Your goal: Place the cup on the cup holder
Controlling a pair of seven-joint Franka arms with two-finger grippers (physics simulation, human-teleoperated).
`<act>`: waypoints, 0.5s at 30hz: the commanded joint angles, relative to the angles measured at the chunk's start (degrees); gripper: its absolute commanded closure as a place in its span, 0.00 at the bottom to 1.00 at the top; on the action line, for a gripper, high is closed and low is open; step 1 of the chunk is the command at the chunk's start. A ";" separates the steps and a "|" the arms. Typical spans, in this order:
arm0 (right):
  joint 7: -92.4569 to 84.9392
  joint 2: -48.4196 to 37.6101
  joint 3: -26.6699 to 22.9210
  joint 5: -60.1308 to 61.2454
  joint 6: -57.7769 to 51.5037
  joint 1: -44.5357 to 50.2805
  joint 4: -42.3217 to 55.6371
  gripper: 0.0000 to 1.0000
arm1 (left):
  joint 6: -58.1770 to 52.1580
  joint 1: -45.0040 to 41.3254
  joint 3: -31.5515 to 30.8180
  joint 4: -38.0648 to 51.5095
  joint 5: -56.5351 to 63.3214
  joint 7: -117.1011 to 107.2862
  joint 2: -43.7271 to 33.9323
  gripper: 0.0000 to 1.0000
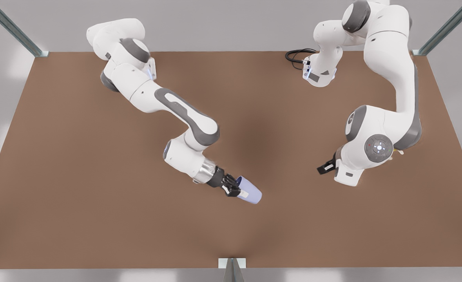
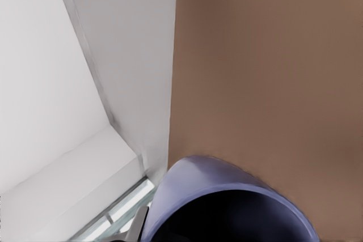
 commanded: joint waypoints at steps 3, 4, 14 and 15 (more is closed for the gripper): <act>0.72 1.01 1.48 0.60 -5.79 -0.26 -0.59 0.79 | 16.32 -6.29 -0.06 0.53 -8.66 -62.28 2.04 0.00; 0.11 1.36 1.48 0.60 -6.32 -0.18 -0.59 0.79 | 17.12 -6.38 0.12 0.62 -8.48 -63.42 2.04 0.00; -3.76 5.14 1.75 0.34 -7.02 1.58 -1.73 0.79 | 6.31 -3.83 0.65 12.66 -4.26 -62.80 9.50 0.00; -4.20 5.32 1.75 0.34 -7.02 1.84 -1.73 0.79 | 8.15 -2.25 1.26 12.84 -4.17 -67.02 9.77 0.00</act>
